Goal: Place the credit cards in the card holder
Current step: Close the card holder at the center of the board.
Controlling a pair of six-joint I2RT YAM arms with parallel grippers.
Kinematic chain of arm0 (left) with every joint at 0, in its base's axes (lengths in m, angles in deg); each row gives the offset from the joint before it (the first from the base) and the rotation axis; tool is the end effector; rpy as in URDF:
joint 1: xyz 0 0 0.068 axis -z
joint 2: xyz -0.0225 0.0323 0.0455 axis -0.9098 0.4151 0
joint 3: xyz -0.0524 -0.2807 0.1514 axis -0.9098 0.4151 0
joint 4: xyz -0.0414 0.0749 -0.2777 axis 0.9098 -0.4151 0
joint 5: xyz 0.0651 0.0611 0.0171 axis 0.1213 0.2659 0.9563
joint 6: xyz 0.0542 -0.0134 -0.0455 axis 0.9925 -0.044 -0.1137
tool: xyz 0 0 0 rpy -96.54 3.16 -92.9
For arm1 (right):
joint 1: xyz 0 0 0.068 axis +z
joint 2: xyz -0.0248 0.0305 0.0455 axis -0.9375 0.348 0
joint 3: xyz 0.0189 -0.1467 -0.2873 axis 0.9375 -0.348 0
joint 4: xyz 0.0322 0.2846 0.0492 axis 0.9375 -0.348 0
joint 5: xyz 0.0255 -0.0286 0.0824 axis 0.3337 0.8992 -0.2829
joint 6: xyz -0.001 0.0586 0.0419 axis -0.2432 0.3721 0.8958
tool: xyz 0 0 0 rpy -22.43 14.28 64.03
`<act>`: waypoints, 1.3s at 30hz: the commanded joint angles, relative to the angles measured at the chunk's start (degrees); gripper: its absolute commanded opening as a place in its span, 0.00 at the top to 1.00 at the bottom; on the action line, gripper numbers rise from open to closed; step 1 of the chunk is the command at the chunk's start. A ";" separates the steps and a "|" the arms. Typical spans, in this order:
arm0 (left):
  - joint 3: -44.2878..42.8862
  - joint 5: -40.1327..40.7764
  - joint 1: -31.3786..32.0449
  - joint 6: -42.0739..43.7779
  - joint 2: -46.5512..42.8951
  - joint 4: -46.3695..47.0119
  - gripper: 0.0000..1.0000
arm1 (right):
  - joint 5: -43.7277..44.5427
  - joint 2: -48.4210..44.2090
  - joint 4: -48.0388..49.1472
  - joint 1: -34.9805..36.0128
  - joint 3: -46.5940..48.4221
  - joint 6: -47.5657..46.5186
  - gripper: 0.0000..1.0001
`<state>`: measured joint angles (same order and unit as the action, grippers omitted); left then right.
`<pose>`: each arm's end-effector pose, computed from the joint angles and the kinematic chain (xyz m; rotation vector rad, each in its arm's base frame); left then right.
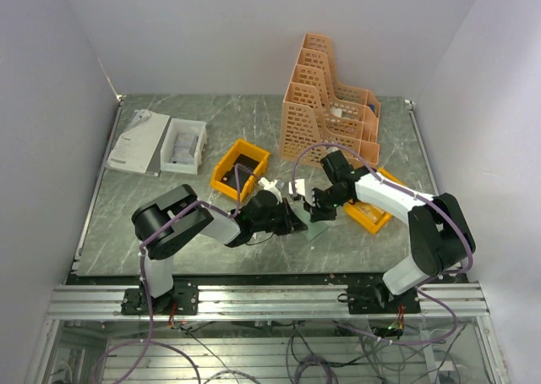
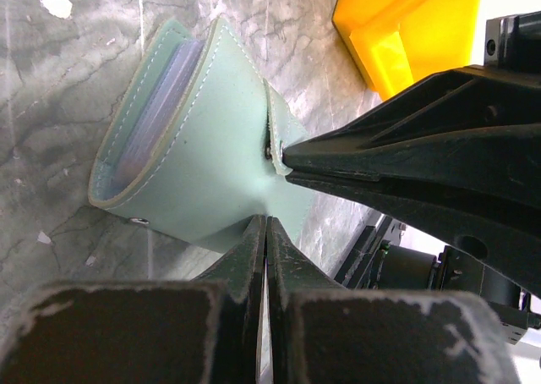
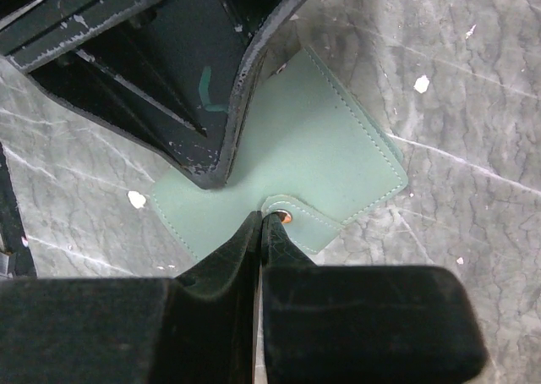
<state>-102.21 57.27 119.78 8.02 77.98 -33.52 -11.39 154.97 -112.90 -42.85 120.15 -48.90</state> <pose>0.2191 -0.3226 0.1250 -0.0544 2.3544 -1.3537 0.2600 0.1671 0.1913 -1.8219 1.9496 0.6606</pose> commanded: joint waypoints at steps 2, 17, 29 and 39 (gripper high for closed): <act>0.96 1.47 -0.68 0.93 1.67 0.54 0.93 | 0.37 1.47 1.57 3.60 -1.41 1.96 1.00; 3.47 1.86 -1.03 0.60 -0.06 2.92 0.93 | -0.90 6.25 -2.38 2.09 2.02 3.43 0.97; 3.64 2.18 -1.02 1.19 -1.47 1.68 0.93 | -17.64 2.35 -13.17 -2.36 4.70 -5.39 0.74; 2.63 2.18 -1.04 1.37 -2.04 0.65 0.93 | -21.40 -4.46 -9.70 -9.70 5.53 -2.59 0.68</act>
<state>-99.28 57.46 119.23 7.46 77.26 -30.61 -31.92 155.50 -128.11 -49.47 126.45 -56.01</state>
